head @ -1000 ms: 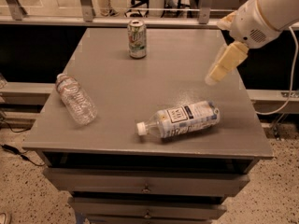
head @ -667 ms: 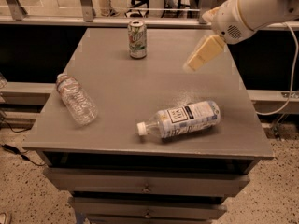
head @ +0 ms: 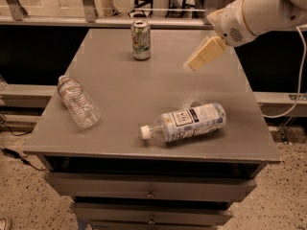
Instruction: Move 7up can near blue plastic bottle
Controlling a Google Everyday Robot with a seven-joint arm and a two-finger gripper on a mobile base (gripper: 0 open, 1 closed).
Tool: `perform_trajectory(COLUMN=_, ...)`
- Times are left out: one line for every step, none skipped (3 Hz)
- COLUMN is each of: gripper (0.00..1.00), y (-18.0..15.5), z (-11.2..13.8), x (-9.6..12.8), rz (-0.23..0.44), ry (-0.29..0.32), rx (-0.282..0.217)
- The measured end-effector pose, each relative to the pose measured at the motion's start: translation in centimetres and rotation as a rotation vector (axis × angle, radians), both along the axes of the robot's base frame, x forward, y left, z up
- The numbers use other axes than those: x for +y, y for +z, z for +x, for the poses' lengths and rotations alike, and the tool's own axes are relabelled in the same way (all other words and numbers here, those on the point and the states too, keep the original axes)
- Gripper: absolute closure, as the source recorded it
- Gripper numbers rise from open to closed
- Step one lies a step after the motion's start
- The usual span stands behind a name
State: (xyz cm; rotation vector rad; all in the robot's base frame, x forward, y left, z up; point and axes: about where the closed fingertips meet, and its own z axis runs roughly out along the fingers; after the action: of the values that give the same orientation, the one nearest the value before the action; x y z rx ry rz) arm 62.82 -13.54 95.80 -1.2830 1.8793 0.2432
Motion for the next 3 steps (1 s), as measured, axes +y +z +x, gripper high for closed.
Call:
perform_trajectory(gripper=0.00, y=-0.9, z=4.0, x=3.8, rz=0.114, ry=0.003, rx=-0.015)
perform_trajectory(gripper=0.00, y=-2.3, z=8.1, x=7.9, rz=0.238, ry=0.026, rx=-0.014)
perform_trajectory(gripper=0.00, y=-4.0, z=11.2, x=11.0, rz=0.297, ry=0.041, rx=-0.013)
